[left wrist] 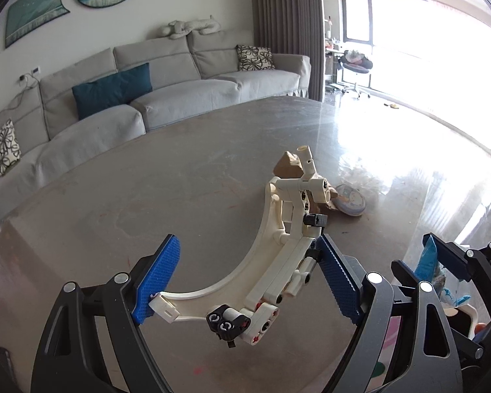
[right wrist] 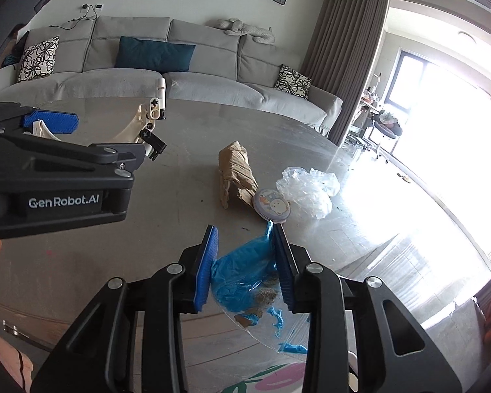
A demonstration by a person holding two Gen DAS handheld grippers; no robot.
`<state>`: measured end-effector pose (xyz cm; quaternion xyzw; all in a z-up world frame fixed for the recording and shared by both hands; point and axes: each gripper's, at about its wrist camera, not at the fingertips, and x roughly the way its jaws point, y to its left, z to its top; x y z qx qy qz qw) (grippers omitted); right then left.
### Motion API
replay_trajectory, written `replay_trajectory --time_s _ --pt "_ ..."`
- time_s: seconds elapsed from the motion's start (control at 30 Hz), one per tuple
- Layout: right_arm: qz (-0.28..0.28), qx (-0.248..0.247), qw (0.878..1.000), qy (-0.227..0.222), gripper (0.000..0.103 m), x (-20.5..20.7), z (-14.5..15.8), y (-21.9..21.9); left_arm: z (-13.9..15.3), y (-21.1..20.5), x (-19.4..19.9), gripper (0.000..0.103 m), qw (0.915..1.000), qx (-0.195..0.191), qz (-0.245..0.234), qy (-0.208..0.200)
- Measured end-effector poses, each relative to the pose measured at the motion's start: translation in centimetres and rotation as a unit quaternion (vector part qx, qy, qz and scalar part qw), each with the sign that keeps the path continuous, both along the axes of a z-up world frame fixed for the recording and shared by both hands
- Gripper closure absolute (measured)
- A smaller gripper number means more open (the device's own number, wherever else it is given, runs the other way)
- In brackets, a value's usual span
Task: Collect trash
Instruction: 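Carry the white bracket and blue bag with both grippers over the white bin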
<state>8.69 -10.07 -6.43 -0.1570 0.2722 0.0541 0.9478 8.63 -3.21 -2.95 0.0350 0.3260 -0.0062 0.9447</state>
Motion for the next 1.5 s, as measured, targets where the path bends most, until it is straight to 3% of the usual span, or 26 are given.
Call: replay_trajectory --time_s 0.63,1.2,1.5 --pt "-0.139 0.0 0.99 -0.008 0.068 -9.6 -0.1 -13.2 -3.6 -15.1 -6.0 0.019 0.9906 0.003 -0.134 0.026" --pt "-0.235 0.01 0.972 -0.003 0.068 -15.6 -1.8 -22.0 -8.9 -28.6 -10.8 0.018 0.9683 0.023 -0.236 0.078" --pt "-0.25 0.016 0.968 0.004 0.068 -15.8 -2.6 -23.2 -11.3 -31.2 -11.8 0.018 0.959 0.035 -0.261 0.104"
